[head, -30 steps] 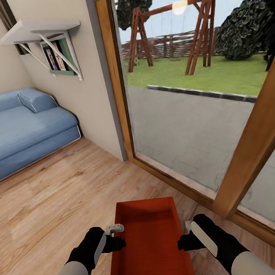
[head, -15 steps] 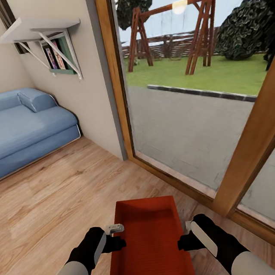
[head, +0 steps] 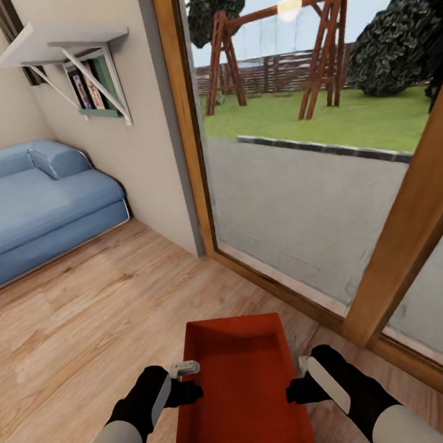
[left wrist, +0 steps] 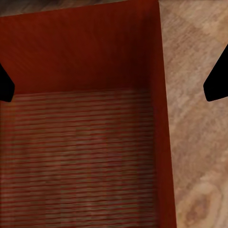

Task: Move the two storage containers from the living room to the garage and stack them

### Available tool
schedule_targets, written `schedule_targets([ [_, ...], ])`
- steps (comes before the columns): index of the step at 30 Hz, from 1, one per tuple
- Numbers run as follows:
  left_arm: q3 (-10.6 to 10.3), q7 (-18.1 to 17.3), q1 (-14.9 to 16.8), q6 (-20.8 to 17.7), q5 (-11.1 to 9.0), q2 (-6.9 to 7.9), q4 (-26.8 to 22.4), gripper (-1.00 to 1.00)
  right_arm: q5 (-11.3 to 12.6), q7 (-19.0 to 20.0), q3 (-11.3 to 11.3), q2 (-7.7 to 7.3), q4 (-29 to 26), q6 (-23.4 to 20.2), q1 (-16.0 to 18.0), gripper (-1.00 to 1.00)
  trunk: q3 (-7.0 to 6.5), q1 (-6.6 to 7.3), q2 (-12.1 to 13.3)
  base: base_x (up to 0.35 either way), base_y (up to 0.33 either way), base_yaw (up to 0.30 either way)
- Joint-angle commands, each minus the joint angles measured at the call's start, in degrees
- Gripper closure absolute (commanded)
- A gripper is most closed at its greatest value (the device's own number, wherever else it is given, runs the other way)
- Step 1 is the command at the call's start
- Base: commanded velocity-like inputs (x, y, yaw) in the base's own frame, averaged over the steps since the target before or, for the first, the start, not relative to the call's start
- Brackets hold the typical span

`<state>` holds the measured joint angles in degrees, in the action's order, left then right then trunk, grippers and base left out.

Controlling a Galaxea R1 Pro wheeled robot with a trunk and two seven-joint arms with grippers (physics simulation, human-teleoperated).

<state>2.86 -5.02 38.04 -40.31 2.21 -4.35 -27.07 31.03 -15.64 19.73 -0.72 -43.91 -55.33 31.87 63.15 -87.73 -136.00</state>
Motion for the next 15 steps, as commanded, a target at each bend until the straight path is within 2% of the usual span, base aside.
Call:
schedule_targets([
  [1, 0.3, -0.28, 0.01, -0.3, 0.26, -0.04, -0.09, -1.0, 0.59, -0.54, 0.3, -0.07, -0.06, -0.12, 0.04, -1.0, 0.05, 0.01, -0.02, 0.0, 0.0, 0.0],
  [15, 0.3, -0.28, 0.01, -0.3, 0.26, -0.04, -0.09, -1.0, 0.55, -0.55, 0.31, -0.08, -0.1, -0.12, 0.04, -1.0, 0.05, 0.01, -0.02, 0.0, 0.0, 0.0],
])
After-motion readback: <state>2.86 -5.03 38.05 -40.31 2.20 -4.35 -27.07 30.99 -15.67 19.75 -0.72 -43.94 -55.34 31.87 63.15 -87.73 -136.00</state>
